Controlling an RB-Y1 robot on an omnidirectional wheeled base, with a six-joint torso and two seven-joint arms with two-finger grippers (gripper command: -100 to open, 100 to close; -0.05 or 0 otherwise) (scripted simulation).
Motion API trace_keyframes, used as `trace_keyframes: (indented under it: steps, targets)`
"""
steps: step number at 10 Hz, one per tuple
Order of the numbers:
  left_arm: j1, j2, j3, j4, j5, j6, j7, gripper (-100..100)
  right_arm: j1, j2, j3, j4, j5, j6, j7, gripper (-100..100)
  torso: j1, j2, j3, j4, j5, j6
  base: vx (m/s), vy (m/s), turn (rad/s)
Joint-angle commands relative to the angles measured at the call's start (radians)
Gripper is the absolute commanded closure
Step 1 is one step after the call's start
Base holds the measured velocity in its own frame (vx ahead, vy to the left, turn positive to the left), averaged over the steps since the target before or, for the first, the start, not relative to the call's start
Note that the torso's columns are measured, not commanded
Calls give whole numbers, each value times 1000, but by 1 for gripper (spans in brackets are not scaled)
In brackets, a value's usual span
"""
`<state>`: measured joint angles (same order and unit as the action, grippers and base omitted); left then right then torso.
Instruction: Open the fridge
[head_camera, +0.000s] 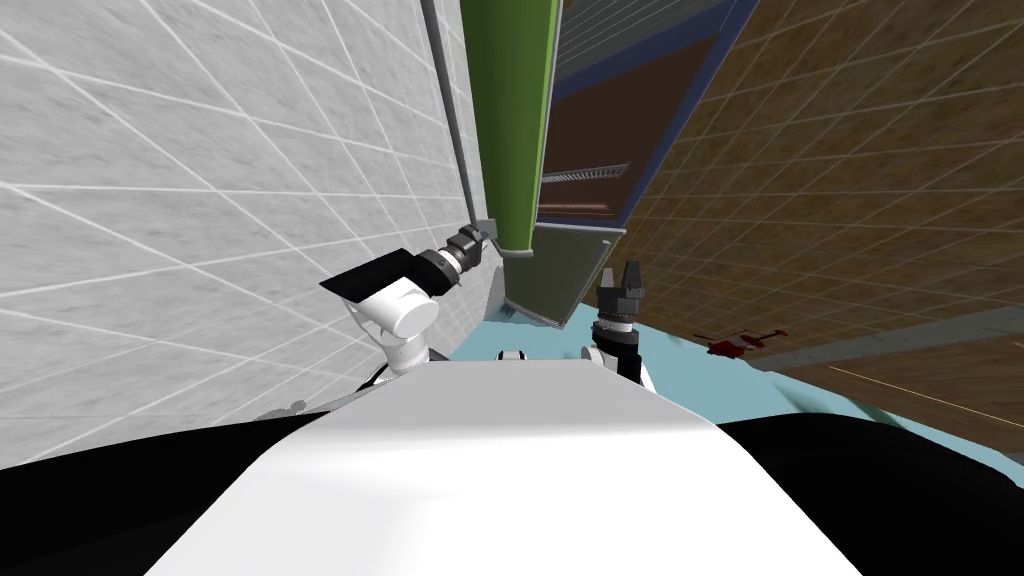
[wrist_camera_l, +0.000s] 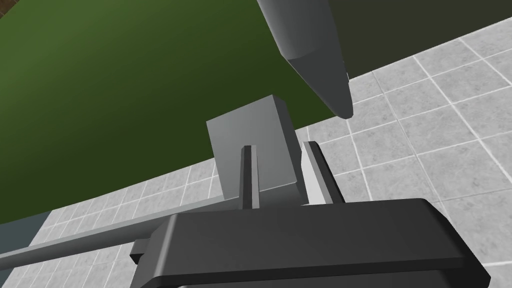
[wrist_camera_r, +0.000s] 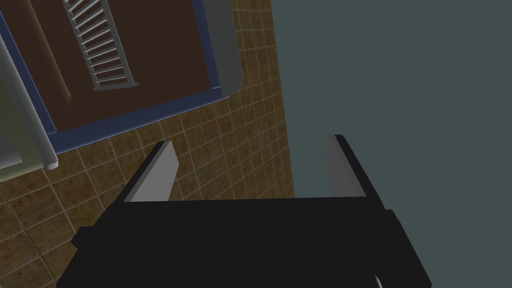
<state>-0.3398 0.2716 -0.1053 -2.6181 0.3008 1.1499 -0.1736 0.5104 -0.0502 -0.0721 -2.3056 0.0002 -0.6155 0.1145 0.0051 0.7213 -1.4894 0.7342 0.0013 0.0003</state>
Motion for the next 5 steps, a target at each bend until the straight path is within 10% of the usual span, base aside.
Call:
trace_keyframes:
  steps: [1, 5]
  targets:
    - [-7, 0, -2, 1, 17, -9, -2, 100, 0, 0, 0, 0, 0, 0, 0, 0, -1, -2, -2, 0, -1, 1, 62, 216, -37]
    - [-15, -2, -20, 1, 50, -18, -7, 100, 0, 0, 0, 0, 0, 0, 0, 0, -5, -8, -7, -1, -3, 3, 40, 258, -62]
